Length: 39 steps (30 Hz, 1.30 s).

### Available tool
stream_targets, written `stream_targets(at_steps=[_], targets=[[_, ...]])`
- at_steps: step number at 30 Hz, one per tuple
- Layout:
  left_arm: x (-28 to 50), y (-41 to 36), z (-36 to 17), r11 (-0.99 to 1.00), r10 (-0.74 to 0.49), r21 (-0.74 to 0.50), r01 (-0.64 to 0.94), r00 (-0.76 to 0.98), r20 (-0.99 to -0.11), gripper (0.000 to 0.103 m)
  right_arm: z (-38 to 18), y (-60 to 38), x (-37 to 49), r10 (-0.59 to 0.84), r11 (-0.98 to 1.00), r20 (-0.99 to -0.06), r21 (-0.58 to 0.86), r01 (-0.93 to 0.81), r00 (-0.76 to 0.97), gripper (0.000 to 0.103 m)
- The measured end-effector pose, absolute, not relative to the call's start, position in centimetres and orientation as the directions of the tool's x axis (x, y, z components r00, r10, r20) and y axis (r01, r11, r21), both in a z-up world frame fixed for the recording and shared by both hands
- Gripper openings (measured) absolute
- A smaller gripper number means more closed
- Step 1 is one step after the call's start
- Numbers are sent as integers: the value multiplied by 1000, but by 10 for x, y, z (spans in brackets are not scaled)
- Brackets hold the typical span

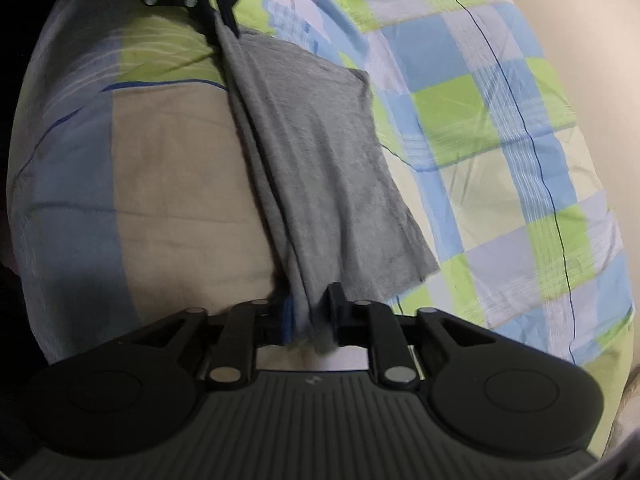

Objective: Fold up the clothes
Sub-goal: 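Open both grippers and lift them away from the folded grey pants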

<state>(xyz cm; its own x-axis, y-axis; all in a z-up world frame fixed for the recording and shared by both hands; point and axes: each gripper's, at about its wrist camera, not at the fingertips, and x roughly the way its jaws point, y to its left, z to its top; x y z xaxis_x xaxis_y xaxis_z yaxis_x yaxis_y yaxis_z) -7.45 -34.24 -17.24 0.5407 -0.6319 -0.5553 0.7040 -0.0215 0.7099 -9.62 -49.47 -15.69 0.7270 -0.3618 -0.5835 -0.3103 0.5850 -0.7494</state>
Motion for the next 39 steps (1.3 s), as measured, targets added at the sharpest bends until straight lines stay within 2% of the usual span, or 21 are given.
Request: stream_targets(at_steps=[5, 9, 11, 13, 15, 19, 24, 30, 39], targets=[[-74, -340, -169, 25, -629, 681, 732, 541, -559, 7, -151, -502, -107, -397, 638, -597, -726, -258, 697, 21], [-74, -333, -163, 71, -621, 649, 758, 542, -566, 12, -149, -499, -113, -423, 654, -600, -721, -230, 680, 22], [-69, -329, -157, 132, -609, 586, 800, 532, -588, 18, -147, -497, -116, -433, 659, -595, -721, -212, 677, 24], [-60, -324, -147, 237, -596, 480, 845, 517, -615, 40, -145, -496, -118, -445, 667, -588, -721, -189, 676, 30], [-55, -317, -139, 320, -592, 394, 862, 506, -627, 52, -139, -494, -121, -461, 687, -565, -715, -128, 684, 45], [-52, -308, -129, 413, -580, 286, 865, 492, -650, 61, -118, -495, -131, -480, 790, -538, -609, 73, 693, 52], [-56, -307, -132, 416, -565, 280, 865, 487, -666, 65, -112, -490, -147, -470, 858, -552, -469, 209, 689, 82], [-59, -309, -133, 420, -574, 260, 869, 477, -666, 67, -115, -482, -164, -434, 897, -583, -348, 272, 687, 83], [-63, -308, -132, 417, -582, 262, 870, 477, -658, 68, -115, -477, -169, -417, 908, -602, -315, 277, 681, 89]])
